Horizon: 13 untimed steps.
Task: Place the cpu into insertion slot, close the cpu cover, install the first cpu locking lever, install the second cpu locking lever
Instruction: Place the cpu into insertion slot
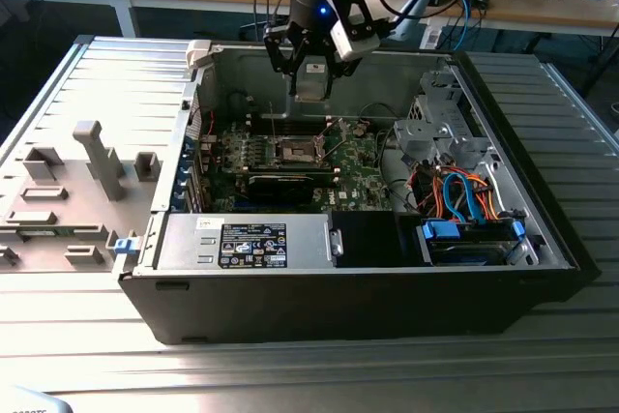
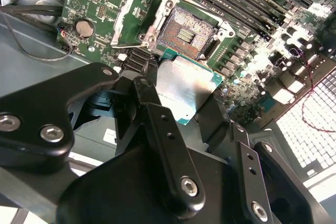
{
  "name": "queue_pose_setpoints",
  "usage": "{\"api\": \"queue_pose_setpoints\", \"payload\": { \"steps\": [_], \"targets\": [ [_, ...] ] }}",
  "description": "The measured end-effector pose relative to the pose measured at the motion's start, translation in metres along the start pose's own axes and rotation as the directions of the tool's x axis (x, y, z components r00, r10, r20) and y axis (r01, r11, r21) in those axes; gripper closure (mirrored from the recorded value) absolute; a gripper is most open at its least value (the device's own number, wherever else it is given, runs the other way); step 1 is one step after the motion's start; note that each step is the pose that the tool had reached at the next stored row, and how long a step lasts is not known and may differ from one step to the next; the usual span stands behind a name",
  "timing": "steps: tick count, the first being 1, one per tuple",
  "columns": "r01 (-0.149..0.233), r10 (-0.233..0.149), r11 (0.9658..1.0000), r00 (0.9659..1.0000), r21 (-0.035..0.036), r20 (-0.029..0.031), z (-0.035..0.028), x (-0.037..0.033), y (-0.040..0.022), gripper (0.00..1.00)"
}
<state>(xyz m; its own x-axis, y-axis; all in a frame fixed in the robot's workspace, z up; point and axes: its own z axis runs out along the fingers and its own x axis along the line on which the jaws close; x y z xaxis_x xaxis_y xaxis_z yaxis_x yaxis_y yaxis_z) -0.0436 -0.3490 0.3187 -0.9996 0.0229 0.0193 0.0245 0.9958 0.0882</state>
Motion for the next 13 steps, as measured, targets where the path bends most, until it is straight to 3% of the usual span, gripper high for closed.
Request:
{"api": "queue_pose_setpoints", "payload": {
  "steps": [13],
  "targets": [
    [0.0, 0.0, 1.0, 1.0, 0.0, 0.0, 0.0043, 0.0, -0.0004, 0.46]
  ]
}}
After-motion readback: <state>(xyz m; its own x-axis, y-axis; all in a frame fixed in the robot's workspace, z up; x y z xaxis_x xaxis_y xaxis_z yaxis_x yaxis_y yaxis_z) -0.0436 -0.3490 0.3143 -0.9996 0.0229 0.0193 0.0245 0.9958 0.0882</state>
